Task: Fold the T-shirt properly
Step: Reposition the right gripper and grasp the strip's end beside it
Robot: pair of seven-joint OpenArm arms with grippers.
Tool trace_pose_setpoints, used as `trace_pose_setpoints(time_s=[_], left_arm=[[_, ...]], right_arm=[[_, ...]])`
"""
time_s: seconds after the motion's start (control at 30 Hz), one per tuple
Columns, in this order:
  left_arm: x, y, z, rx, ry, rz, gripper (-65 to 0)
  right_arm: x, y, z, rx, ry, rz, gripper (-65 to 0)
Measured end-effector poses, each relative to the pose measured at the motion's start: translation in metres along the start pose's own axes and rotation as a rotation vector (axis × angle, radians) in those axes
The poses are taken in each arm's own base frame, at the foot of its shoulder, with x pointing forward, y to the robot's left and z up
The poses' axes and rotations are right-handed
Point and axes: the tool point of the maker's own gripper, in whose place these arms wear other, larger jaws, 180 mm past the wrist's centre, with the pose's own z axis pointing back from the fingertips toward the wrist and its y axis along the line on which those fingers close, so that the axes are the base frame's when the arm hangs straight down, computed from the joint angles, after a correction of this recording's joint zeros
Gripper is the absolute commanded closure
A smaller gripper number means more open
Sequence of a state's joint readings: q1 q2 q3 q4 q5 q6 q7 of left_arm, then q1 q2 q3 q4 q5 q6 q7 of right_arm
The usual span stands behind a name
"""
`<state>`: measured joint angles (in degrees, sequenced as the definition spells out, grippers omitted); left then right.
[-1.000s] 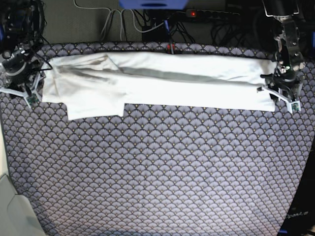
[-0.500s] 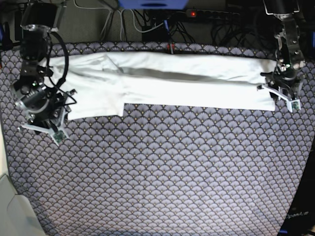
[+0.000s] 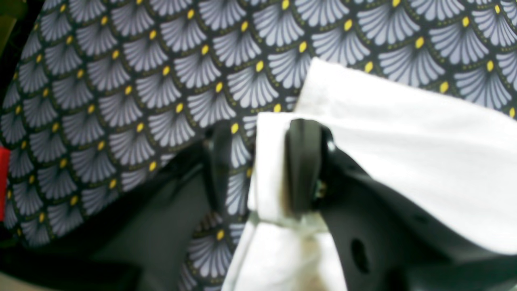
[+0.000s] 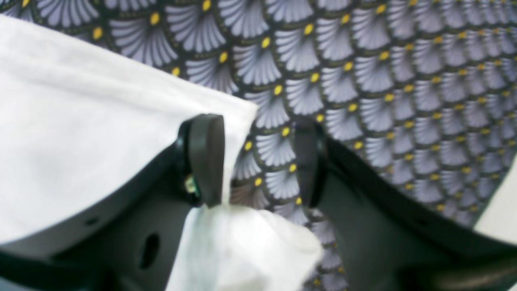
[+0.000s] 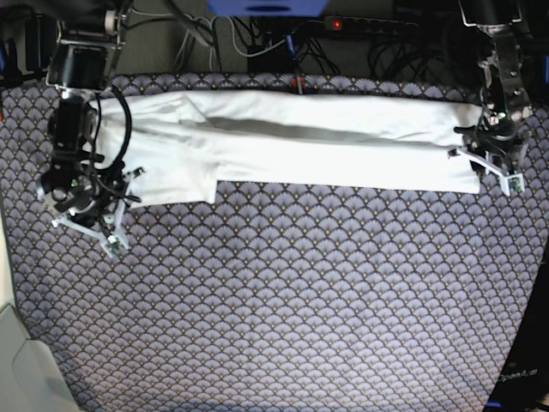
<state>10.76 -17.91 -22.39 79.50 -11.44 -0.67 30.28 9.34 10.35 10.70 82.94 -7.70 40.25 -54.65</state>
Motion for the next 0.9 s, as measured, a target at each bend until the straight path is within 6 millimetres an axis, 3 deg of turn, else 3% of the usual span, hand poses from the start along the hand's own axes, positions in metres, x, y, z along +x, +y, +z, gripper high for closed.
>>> trace_pose_setpoints(time_s=[0.23,0.53,0.6,0.77,0.9], left_arm=[[0.0,0.0,0.0,0.0,-0.001,0.0,-23.8],[-0.001,-0.002,0.0,-0.002,0.0,0.004,-23.8],[-0.001,-0.002,0.0,-0.002,0.0,0.004,-23.8],[-0.001,-0.002,0.0,-0.003,-0.001,0.005,-23.8],[-0.001,-0.002,0.0,-0.003,-0.001,0.005,-23.8]], right_arm=[[0.004,0.006,-0.017,0.073,0.011,-0.046,-29.1],[0.002,0.008,-0.018,0.079,0.012,-0.049,-27.7],[0.002,0.008,-0.019,0.08,0.009,-0.049,-22.8],[0.002,0.012,-0.019,0.094,0.004,-0.056,0.0],[0.0,0.013,-0.019,0.094,0.005,-0.057,0.0]])
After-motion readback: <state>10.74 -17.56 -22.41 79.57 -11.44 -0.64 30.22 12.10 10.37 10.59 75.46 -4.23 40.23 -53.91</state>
